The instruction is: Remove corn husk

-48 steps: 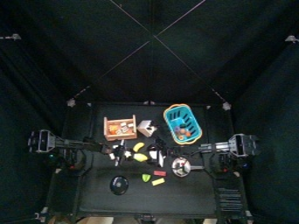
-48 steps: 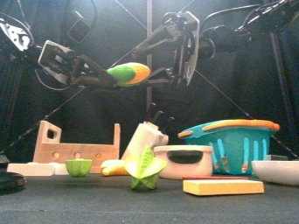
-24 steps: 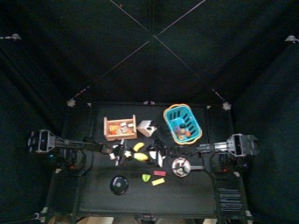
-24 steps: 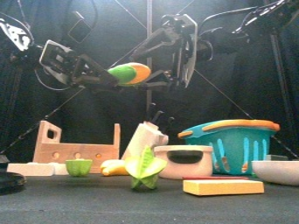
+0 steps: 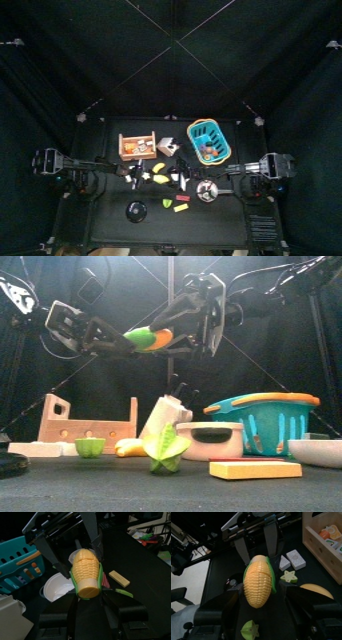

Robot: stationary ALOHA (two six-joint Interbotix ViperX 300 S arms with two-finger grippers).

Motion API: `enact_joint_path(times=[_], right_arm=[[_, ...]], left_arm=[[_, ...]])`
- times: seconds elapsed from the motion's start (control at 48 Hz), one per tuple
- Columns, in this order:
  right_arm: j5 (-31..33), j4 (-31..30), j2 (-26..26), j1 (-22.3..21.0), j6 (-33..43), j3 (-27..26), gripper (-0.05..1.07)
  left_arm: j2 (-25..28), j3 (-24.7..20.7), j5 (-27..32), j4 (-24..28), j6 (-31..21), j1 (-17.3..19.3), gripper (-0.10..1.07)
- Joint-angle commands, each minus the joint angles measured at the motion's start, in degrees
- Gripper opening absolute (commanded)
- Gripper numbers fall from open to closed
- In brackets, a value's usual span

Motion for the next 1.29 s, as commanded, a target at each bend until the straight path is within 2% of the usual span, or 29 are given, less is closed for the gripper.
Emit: enact_joint_path(times=[0.0, 0.292, 0.417, 0.5, 0.771, 0.979, 1.083, 1.271], right_arm=[[-0.18, 0.09, -0.88, -0.09, 0.0, -1.58, 0.78], [-0.18, -0.18, -0.88, -0.09, -0.09, -1.93, 0.64], [-0.18, -0.18, -0.88, -0.09, -0.18, -1.93, 0.61], [-0.18, -0.53, -0.88, -0.09, -0.44, -1.85, 0.61], [-0.18, -0.79, -0.88, -0.09, -0.09, -1.67, 0.61], [0.09, -0.26, -1.05, -0.09, 0.18, -1.23, 0.61], [0.79, 3.78, -1.67, -1.23, 0.44, -1.14, 0.61], [0.79, 21.09, -3.43, -3.43, 0.18, 0.09, 0.61]], left_arm=[[-0.53, -0.97, -0.7, -0.18, -0.09, -0.09, 0.62], [-0.44, -0.35, -0.62, -0.18, -0.09, 0.0, 0.63], [-0.53, -0.26, -0.62, -0.44, -0.35, 0.0, 0.66], [-0.62, -0.18, -0.7, -2.02, -0.44, 0.09, 0.7], [-0.62, 0.09, -0.7, -7.56, -0.35, 0.18, 1.02], [-1.14, 0.62, -0.7, -10.28, -0.18, 0.26, 1.03], [-2.46, 1.58, -0.62, -10.11, 0.09, 0.26, 1.03], [-7.82, 4.83, -0.7, -7.73, 2.29, -0.09, 1.03]])
